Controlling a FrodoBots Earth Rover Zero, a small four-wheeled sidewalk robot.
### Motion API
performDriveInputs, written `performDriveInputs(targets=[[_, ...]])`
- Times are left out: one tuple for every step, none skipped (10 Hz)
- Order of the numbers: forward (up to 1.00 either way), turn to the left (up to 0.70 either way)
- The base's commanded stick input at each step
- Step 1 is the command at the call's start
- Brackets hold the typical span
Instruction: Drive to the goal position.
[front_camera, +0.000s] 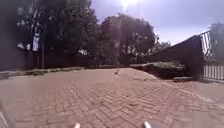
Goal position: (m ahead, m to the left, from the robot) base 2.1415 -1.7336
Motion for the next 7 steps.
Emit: performDriveInputs(targets=[[0.70,-0.35],[0.70,-0.18],[0.70,-0.02],[0.70,0.00],[0.70,0.00],[0.70,0.00],[0.70,0.00]])
